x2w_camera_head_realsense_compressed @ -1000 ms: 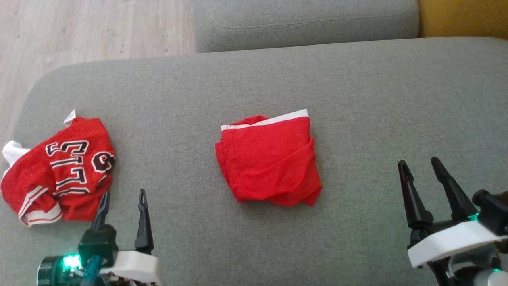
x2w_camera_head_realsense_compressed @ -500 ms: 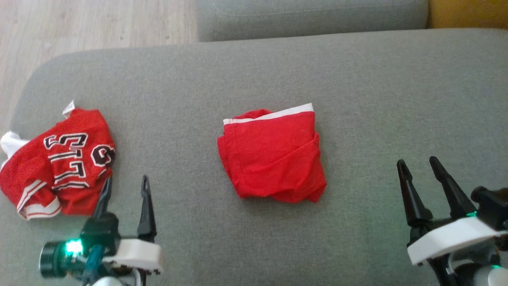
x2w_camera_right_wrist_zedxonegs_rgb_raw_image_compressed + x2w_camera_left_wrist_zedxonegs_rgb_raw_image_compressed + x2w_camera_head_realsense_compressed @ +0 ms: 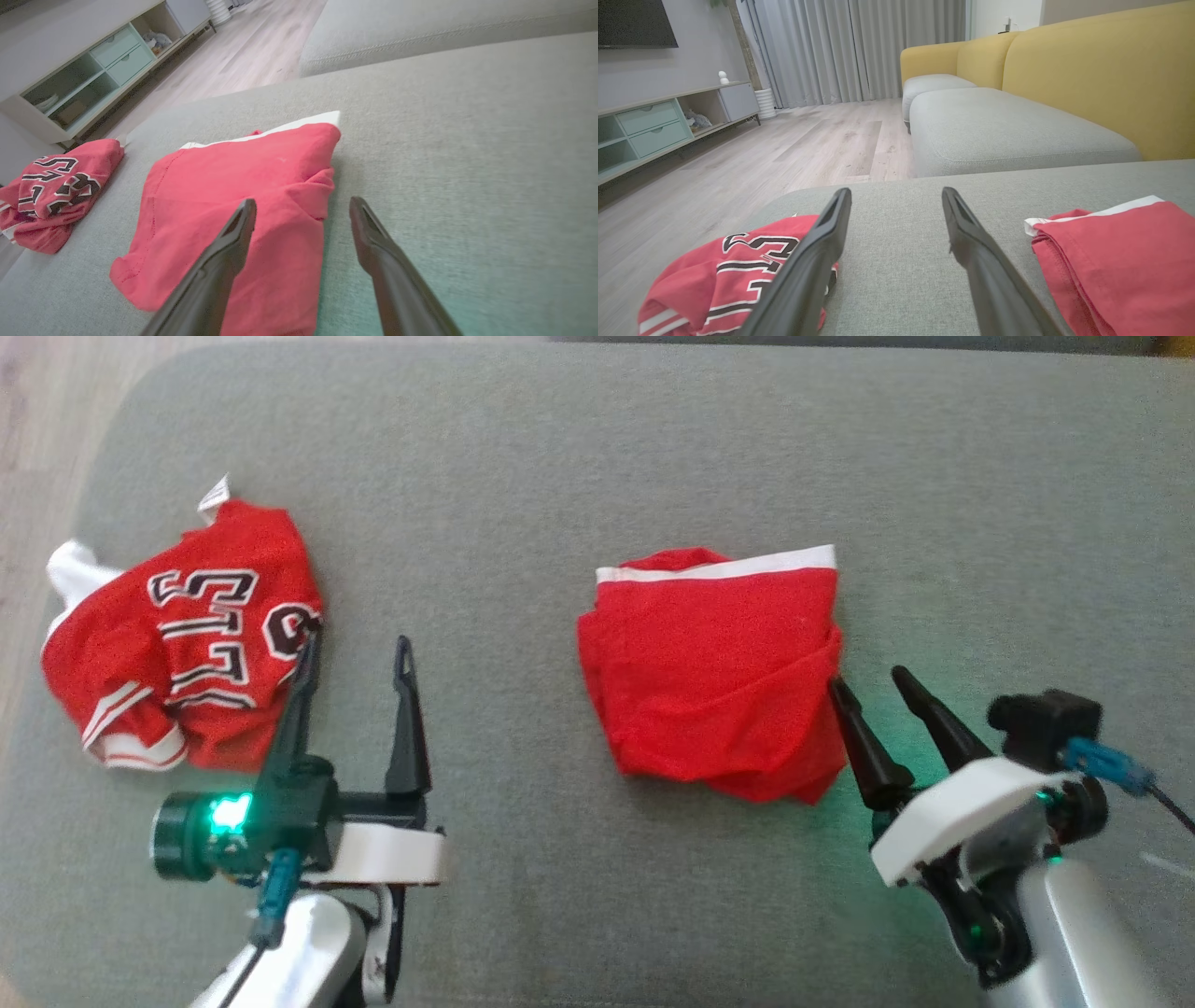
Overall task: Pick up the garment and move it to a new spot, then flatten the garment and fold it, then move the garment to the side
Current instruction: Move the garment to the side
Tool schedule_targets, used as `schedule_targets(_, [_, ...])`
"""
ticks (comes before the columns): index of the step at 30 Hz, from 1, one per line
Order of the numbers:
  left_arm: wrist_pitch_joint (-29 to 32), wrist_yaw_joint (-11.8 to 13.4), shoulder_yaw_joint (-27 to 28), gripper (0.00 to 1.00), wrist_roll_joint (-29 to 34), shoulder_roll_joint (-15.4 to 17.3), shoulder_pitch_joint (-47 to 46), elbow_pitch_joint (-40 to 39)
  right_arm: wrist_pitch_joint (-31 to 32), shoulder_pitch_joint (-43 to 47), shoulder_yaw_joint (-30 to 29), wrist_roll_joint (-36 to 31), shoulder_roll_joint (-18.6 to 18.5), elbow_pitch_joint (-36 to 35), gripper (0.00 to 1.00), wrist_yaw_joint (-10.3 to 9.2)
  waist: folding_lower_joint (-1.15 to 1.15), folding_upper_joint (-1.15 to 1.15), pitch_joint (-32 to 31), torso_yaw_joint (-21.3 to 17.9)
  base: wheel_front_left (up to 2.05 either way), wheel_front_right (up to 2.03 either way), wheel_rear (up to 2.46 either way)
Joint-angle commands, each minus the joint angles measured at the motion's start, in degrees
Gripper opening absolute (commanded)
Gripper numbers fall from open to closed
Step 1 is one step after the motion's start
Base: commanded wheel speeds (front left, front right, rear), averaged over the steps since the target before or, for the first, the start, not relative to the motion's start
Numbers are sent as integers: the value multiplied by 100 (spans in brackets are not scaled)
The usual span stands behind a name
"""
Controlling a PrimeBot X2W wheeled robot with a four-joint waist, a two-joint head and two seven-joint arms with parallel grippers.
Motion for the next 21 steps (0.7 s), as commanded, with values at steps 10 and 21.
schedule_targets(10, [-381,-19,213,100,75,-181,-259,47,523,-692,-6,171,158,1394,100,-4,-1,0,225,380,0,0,0])
schedule_targets(21, [-548,-90,454,100,156,-186,-191,-1,149,-800,166,207,21,1210,0,-4,-1,0,228,-14,0,0,0])
